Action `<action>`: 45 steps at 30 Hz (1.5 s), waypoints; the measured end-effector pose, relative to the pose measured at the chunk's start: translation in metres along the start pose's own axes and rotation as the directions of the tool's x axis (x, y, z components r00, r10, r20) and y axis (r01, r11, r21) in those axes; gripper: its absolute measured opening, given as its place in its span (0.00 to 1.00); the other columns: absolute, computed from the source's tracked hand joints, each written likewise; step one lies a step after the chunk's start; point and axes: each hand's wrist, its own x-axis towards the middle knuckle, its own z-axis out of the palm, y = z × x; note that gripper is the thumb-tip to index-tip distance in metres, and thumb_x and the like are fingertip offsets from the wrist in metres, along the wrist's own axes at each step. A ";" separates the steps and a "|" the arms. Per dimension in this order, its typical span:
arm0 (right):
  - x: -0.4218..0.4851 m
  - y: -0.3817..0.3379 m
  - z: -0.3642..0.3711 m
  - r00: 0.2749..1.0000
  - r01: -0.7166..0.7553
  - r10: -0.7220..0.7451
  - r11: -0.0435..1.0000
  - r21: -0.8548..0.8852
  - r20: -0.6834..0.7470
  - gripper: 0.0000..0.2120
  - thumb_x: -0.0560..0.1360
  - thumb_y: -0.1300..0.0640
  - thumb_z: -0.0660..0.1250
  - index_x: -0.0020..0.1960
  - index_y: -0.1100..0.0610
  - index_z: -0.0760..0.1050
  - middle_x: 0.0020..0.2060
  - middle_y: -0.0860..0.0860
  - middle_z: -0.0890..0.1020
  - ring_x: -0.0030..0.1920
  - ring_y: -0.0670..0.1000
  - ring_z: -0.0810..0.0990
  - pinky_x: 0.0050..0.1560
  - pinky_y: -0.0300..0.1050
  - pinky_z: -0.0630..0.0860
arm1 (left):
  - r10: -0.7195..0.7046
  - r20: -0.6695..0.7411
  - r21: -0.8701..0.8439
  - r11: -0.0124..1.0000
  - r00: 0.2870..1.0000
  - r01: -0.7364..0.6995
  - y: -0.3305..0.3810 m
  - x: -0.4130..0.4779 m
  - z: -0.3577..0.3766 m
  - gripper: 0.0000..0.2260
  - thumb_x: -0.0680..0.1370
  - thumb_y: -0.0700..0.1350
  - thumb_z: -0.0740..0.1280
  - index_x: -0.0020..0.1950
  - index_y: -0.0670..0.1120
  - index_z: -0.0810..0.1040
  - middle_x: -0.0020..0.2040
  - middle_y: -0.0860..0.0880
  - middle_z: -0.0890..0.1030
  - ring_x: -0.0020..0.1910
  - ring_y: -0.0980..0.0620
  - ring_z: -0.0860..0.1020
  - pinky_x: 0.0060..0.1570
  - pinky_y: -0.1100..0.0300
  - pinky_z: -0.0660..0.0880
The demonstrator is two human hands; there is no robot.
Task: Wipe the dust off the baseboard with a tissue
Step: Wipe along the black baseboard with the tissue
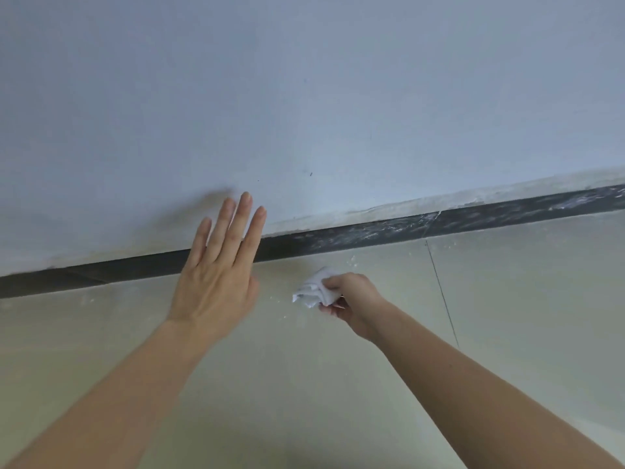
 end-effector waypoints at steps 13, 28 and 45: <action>0.010 -0.023 0.057 0.995 -0.002 -0.031 0.938 0.347 0.090 0.13 0.75 0.73 0.53 0.44 0.69 0.77 0.38 0.61 0.83 0.42 0.57 0.82 0.40 0.43 0.83 | 0.033 0.173 -0.064 0.998 0.984 -0.022 -0.005 -0.034 0.029 0.44 0.67 0.41 0.66 0.79 0.42 0.48 0.79 0.44 0.51 0.78 0.45 0.52 0.75 0.48 0.50; 0.003 -0.012 0.026 0.999 0.045 -0.038 0.937 0.346 -0.026 0.14 0.74 0.71 0.53 0.39 0.65 0.77 0.33 0.56 0.79 0.28 0.48 0.78 0.28 0.36 0.77 | -0.139 0.057 0.067 0.989 0.989 0.135 -0.016 0.015 0.007 0.49 0.67 0.38 0.68 0.78 0.44 0.38 0.77 0.47 0.33 0.76 0.49 0.35 0.75 0.51 0.34; 0.005 -0.001 0.026 0.997 -0.003 0.034 0.907 0.421 -0.067 0.14 0.75 0.66 0.52 0.37 0.64 0.74 0.26 0.55 0.78 0.25 0.50 0.76 0.24 0.36 0.75 | 0.061 0.017 0.062 0.996 0.998 -0.062 -0.050 0.011 -0.009 0.39 0.70 0.33 0.56 0.80 0.45 0.48 0.79 0.51 0.43 0.78 0.53 0.44 0.74 0.47 0.38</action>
